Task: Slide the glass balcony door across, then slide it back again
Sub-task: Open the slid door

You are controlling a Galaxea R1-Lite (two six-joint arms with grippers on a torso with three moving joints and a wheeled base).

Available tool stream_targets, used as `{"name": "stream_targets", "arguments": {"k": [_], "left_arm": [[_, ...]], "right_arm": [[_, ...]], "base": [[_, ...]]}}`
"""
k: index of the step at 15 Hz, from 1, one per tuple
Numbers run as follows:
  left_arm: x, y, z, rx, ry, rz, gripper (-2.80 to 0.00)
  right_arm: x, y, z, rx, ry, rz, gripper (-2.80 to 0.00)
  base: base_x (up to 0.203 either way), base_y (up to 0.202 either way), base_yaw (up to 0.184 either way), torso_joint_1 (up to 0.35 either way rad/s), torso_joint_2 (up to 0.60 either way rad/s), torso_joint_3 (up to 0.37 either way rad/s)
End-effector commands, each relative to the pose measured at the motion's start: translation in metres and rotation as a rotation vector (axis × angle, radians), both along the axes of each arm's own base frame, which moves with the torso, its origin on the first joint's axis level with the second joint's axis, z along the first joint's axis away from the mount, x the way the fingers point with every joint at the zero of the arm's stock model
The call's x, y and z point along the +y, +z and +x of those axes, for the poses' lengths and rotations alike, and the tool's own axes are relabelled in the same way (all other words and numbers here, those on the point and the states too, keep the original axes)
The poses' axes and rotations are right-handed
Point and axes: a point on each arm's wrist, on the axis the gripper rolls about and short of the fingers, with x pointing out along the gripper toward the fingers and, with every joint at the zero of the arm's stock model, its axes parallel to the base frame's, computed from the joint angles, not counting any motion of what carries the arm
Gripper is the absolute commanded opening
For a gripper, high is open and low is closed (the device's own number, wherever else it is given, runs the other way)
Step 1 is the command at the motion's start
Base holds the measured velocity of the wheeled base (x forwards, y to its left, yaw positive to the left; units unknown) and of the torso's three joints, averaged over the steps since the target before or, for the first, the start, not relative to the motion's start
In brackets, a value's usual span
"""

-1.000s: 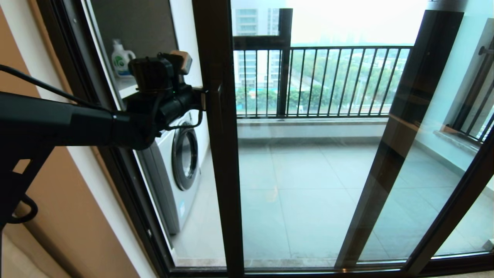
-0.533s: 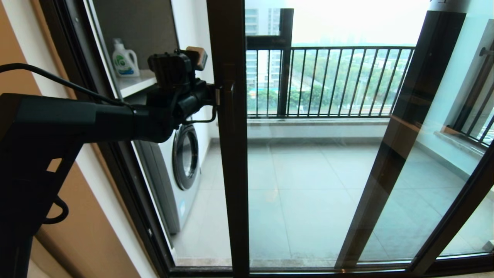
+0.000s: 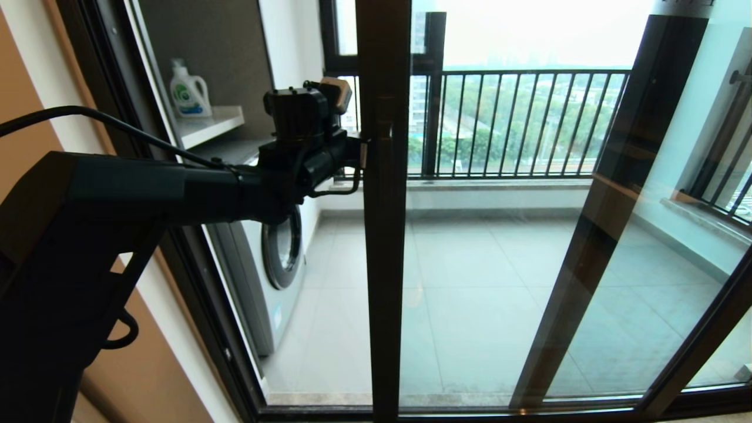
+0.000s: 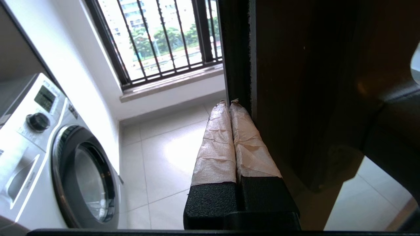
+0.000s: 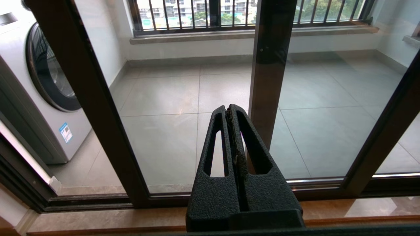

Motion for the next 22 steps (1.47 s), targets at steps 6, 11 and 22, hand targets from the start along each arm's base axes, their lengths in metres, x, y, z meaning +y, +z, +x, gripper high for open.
{"name": "stream_targets", "arguments": {"k": [6,11,22], "left_arm": [[-0.017,0.009,-0.013,-0.013,-0.017,-0.001,-2.8],[0.034,0.041,-0.032,0.0,0.085,-0.084,-2.8],[0.181,0.047,-0.283,-0.029,0.112,-0.151,-2.8]], "right_arm": [[0.0,-0.003,0.001,0.008,0.0,0.0,-2.8],[0.0,-0.003,0.001,0.007,0.0,0.0,-2.8],[0.0,-0.003,0.001,0.009,0.0,0.0,-2.8]], "base": [[0.0,0.0,0.0,0.0,0.0,0.0],[0.0,0.0,0.0,0.0,0.0,0.0],[0.0,0.0,0.0,0.0,0.0,0.0]]}}
